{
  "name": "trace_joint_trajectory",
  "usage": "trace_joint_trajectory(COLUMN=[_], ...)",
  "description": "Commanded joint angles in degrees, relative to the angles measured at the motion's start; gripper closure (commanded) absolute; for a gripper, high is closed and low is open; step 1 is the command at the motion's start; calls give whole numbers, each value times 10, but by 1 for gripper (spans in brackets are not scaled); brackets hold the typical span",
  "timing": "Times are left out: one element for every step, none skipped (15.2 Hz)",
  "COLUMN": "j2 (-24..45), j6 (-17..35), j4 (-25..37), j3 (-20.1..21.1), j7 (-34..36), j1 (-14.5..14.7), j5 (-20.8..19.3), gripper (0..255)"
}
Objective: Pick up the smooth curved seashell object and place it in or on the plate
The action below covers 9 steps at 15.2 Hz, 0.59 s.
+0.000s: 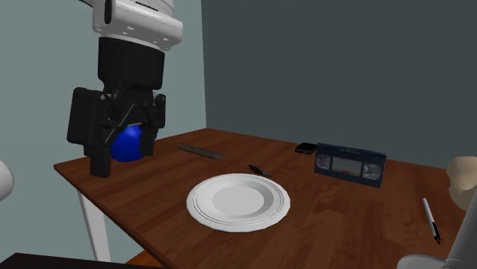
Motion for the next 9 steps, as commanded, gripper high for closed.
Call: trace_joint_trajectory(j2=[21, 33, 46, 60, 74, 90, 106, 122, 140], j6=[14, 22, 30, 37, 46, 54, 62, 71, 79], j4=[8, 13, 19, 26, 34, 43, 52, 62, 73], j3=[27, 40, 53, 65, 78, 91, 103, 115, 128], j7=[46, 67, 89, 111, 132, 154, 176, 197, 219], j1=[1, 2, 2, 2, 2, 1, 0, -1, -2], j5=[22, 32, 41, 49, 56, 63, 68, 73, 76], gripper=[0, 0, 0, 0, 0, 0, 0, 0, 0])
